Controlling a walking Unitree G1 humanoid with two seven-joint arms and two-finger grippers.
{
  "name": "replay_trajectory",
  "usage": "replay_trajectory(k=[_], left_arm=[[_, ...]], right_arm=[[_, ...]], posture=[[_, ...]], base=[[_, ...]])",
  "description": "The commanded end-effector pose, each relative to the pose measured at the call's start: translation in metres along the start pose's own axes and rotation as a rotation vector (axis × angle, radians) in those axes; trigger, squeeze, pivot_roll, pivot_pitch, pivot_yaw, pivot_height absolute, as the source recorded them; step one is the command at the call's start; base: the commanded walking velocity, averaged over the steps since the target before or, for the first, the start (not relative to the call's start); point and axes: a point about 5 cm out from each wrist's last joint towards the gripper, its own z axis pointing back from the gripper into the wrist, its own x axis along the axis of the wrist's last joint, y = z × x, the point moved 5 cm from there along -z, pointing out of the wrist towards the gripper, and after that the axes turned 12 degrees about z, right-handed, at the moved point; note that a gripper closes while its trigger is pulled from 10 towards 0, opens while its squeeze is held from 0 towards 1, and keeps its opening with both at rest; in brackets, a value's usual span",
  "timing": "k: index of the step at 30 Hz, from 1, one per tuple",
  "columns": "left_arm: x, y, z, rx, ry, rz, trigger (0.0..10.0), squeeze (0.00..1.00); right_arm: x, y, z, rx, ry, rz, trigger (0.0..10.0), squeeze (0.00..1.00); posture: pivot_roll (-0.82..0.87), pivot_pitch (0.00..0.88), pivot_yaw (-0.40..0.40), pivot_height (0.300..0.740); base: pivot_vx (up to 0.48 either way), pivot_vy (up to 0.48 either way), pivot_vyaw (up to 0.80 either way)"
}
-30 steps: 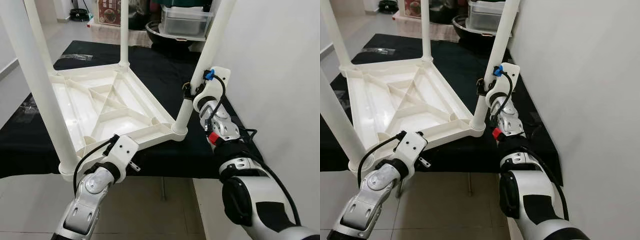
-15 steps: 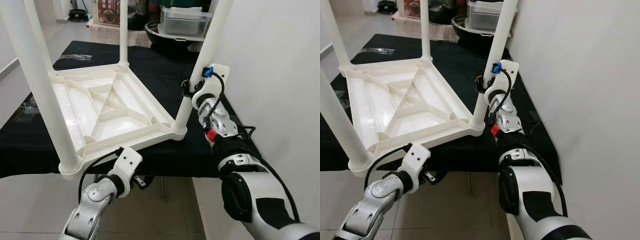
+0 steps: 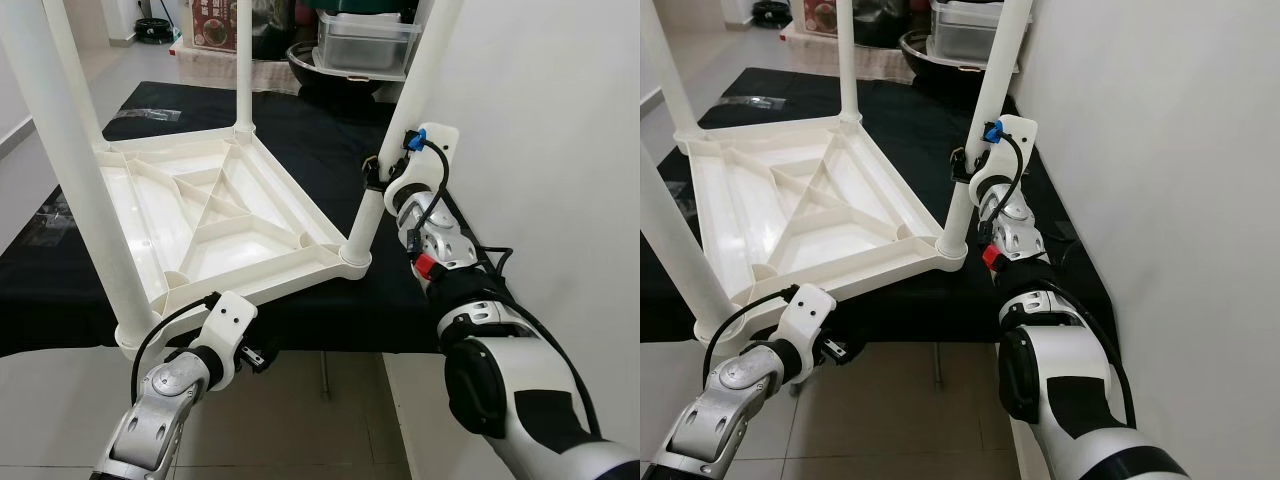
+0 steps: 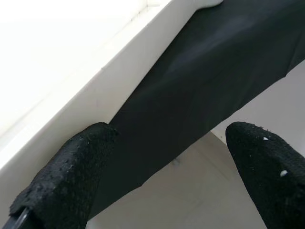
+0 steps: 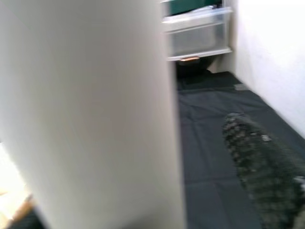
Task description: Building children table
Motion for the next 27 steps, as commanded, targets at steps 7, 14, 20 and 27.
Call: replay_trajectory(k=[7,14,20,27], left_arm=[[-0.013,0.022,0.006,0.111,0.045,-0.005,10.0,0.00],[0.010,0.065,0.024,0.342,-0.014,-0.007,10.0,0.00],[0.033,0.067,0.026,0.332,-0.060,0.019,10.0,0.00],[0.031,0.087,0.034,0.425,-0.039,0.022,10.0,0.00]], right_arm=[[0.007,-0.009,-0.001,-0.030,-0.020,0.002,0.0,0.00],[-0.001,-0.017,0.002,-0.046,-0.001,0.015,0.0,0.00],[-0.013,-0.020,0.008,-0.044,0.020,0.034,0.0,0.00],[-0.027,-0.016,0.018,-0.024,0.047,0.032,0.0,0.00]], posture=[[0.09,0.078,-0.141,0.740],[0.10,0.081,-0.136,0.740],[0.10,0.084,-0.130,0.740],[0.09,0.083,-0.127,0.740]], base=[[0.000,0.000,0.00],[0.000,0.000,0.00],[0.000,0.000,0.00],[0.000,0.000,0.00]])
